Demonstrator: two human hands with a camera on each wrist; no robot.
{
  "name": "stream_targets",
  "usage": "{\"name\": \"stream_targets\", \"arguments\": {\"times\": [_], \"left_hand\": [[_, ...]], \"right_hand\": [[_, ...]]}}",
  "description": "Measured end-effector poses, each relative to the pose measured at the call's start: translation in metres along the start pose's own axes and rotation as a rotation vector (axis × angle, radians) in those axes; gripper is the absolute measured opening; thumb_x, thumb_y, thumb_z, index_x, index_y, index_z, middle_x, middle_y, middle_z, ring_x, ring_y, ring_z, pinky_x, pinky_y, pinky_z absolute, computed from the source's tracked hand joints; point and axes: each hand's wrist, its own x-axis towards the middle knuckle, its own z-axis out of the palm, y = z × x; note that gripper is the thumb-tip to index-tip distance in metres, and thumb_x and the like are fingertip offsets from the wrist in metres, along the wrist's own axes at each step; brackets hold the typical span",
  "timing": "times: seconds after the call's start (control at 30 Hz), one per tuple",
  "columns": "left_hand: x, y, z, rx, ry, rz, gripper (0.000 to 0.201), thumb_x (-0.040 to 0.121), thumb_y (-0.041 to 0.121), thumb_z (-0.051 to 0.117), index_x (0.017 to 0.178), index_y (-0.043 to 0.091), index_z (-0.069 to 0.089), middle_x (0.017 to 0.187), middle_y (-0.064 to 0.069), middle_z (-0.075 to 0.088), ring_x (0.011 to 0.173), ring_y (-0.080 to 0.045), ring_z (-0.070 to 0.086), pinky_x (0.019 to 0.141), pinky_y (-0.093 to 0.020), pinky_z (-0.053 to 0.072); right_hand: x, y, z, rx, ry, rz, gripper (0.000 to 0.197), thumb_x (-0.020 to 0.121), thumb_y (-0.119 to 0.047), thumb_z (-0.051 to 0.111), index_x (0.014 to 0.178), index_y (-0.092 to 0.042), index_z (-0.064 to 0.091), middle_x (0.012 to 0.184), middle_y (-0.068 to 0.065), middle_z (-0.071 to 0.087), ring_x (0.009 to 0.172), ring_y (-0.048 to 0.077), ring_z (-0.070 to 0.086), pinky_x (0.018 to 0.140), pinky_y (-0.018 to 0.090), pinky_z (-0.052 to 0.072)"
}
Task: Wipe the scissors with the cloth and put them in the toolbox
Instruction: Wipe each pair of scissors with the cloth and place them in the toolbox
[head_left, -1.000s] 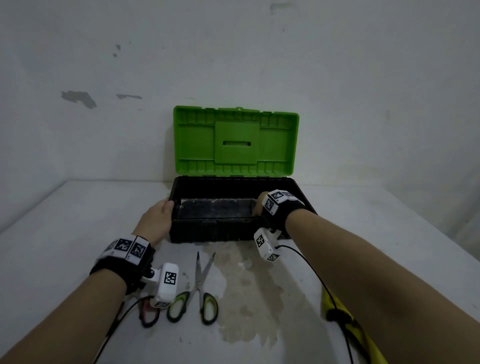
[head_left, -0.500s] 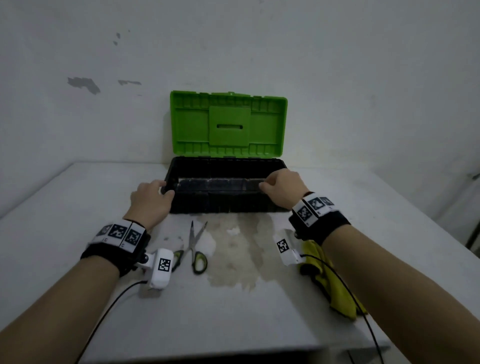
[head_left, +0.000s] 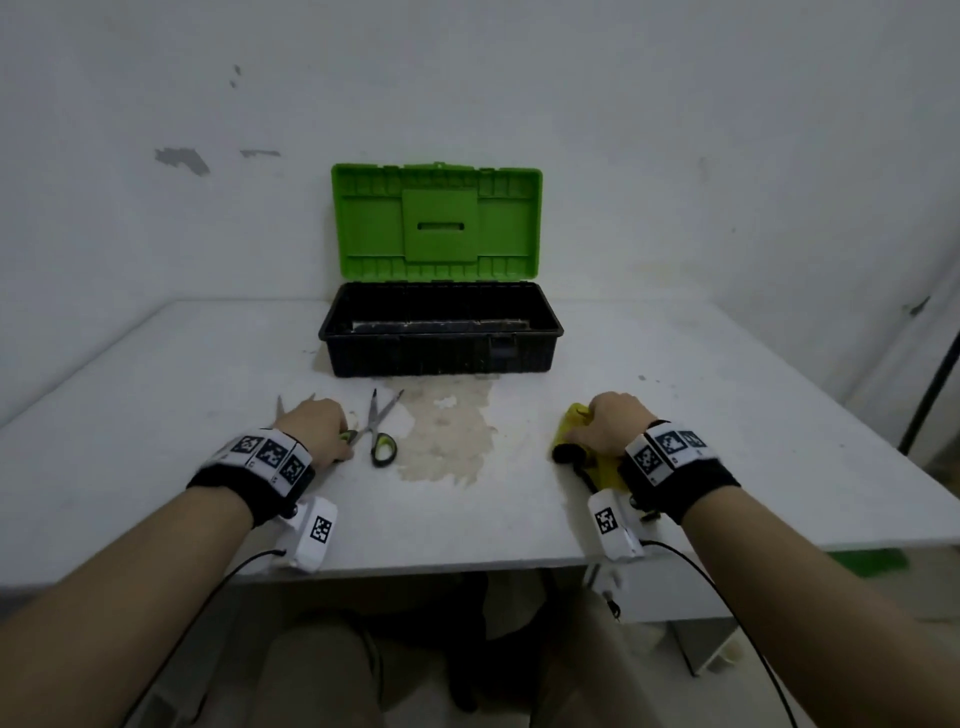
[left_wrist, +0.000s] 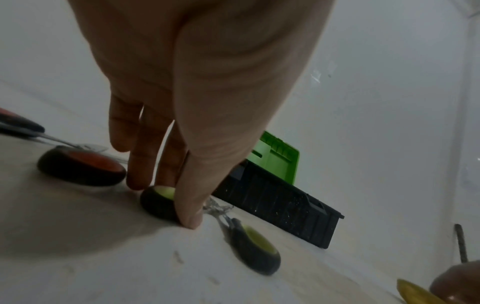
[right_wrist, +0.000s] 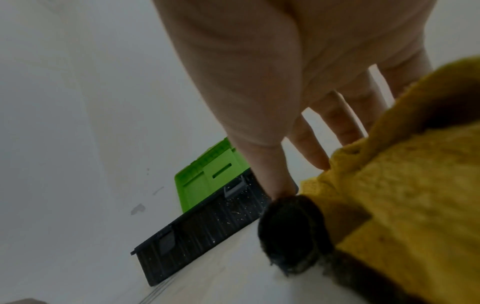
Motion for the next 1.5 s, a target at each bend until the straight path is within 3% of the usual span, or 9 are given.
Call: {"name": "stream_targets", "arguments": {"times": [0.17, 0.33, 0.47, 0.57, 0.8, 1.0, 1.2, 1.33, 1.5], "left_hand": [[-0.007, 0.005, -0.004, -0.136, 0.005, -0.043, 0.023, 0.094, 0.026, 0.058, 0.11, 0.009, 0.055, 0.102, -0.006, 0.056, 0.093, -0.024, 0.055, 0.078, -0.031, 0.044], [-0.016, 0.017, -0.007, -0.92, 0.109, -0.073, 0.011, 0.09, -0.002, 0.051, 0.095, 0.006, 0.056, 0.085, -0.015, 0.064, 0.072, -0.023, 0.063, 0.079, -0.041, 0.057], [-0.035, 0.043, -0.001, -1.33, -0.005, -0.02, 0.027, 0.09, -0.009, 0.04, 0.095, 0.006, 0.062, 0.071, -0.006, 0.049, 0.057, -0.015, 0.043, 0.055, -0.026, 0.042], [-0.046, 0.064, 0.009, -1.53, -0.153, 0.0, 0.013, 0.095, 0.006, 0.05, 0.093, 0.009, 0.063, 0.069, -0.002, 0.05, 0.056, -0.014, 0.044, 0.054, -0.025, 0.038], [-0.055, 0.085, 0.019, -1.12, -0.118, 0.222, 0.021, 0.102, 0.018, 0.051, 0.096, 0.009, 0.069, 0.08, 0.0, 0.073, 0.069, -0.011, 0.06, 0.069, -0.026, 0.042], [-0.037, 0.09, 0.029, -1.293, -0.066, 0.127, 0.014, 0.096, 0.01, 0.05, 0.082, 0.013, 0.049, 0.052, 0.003, 0.045, 0.049, -0.015, 0.037, 0.05, -0.026, 0.028], [-0.037, 0.093, 0.036, -1.236, 0.019, 0.193, 0.017, 0.094, 0.017, 0.067, 0.079, 0.012, 0.06, 0.056, 0.004, 0.049, 0.043, -0.007, 0.037, 0.044, -0.02, 0.031], [-0.036, 0.097, 0.041, -1.184, 0.098, 0.214, 0.016, 0.088, 0.02, 0.074, 0.076, 0.014, 0.067, 0.053, 0.011, 0.053, 0.045, -0.003, 0.044, 0.049, -0.019, 0.038], [-0.042, 0.097, 0.043, -1.189, 0.143, 0.26, 0.015, 0.088, 0.023, 0.074, 0.076, 0.016, 0.07, 0.059, 0.013, 0.06, 0.05, 0.002, 0.05, 0.056, -0.019, 0.041]], "right_hand": [[0.011, 0.01, 0.003, 0.018, 0.033, 0.072, 0.027, 0.092, -0.026, 0.057, 0.109, -0.005, 0.056, 0.116, 0.017, 0.059, 0.092, 0.03, 0.059, 0.067, 0.032, 0.042], [0.007, 0.015, -0.01, 0.076, 0.043, 0.024, 0.023, 0.092, -0.024, 0.053, 0.102, -0.007, 0.066, 0.106, 0.013, 0.066, 0.086, 0.029, 0.062, 0.066, 0.031, 0.049], [-0.011, 0.009, -0.028, 0.262, 0.12, -0.104, 0.026, 0.093, -0.034, 0.052, 0.107, -0.014, 0.057, 0.098, 0.009, 0.066, 0.09, 0.027, 0.062, 0.07, 0.031, 0.046], [-0.028, 0.0, -0.033, 0.479, 0.154, -0.182, 0.022, 0.094, -0.036, 0.051, 0.099, -0.014, 0.049, 0.085, 0.004, 0.06, 0.076, 0.021, 0.057, 0.059, 0.031, 0.041], [-0.047, -0.007, -0.025, 0.904, 0.075, -0.227, 0.023, 0.093, -0.038, 0.055, 0.105, -0.02, 0.046, 0.079, 0.004, 0.052, 0.067, 0.017, 0.049, 0.058, 0.029, 0.038], [-0.051, -0.012, -0.017, 0.995, -0.07, -0.351, 0.016, 0.096, -0.028, 0.055, 0.096, -0.016, 0.066, 0.093, 0.009, 0.068, 0.089, 0.024, 0.064, 0.081, 0.037, 0.052], [-0.048, -0.017, -0.018, 1.08, -0.044, -0.419, 0.017, 0.101, -0.022, 0.048, 0.109, -0.026, 0.062, 0.102, 0.01, 0.068, 0.091, 0.022, 0.066, 0.077, 0.035, 0.057], [-0.049, -0.022, -0.015, 1.116, -0.109, -0.362, 0.01, 0.098, -0.031, 0.048, 0.107, -0.033, 0.052, 0.103, 0.01, 0.061, 0.092, 0.023, 0.059, 0.086, 0.047, 0.052], [-0.056, -0.023, -0.017, 0.996, -0.083, -0.559, 0.005, 0.093, -0.014, 0.058, 0.095, -0.018, 0.06, 0.081, -0.002, 0.059, 0.074, 0.01, 0.054, 0.064, 0.022, 0.045]]}}
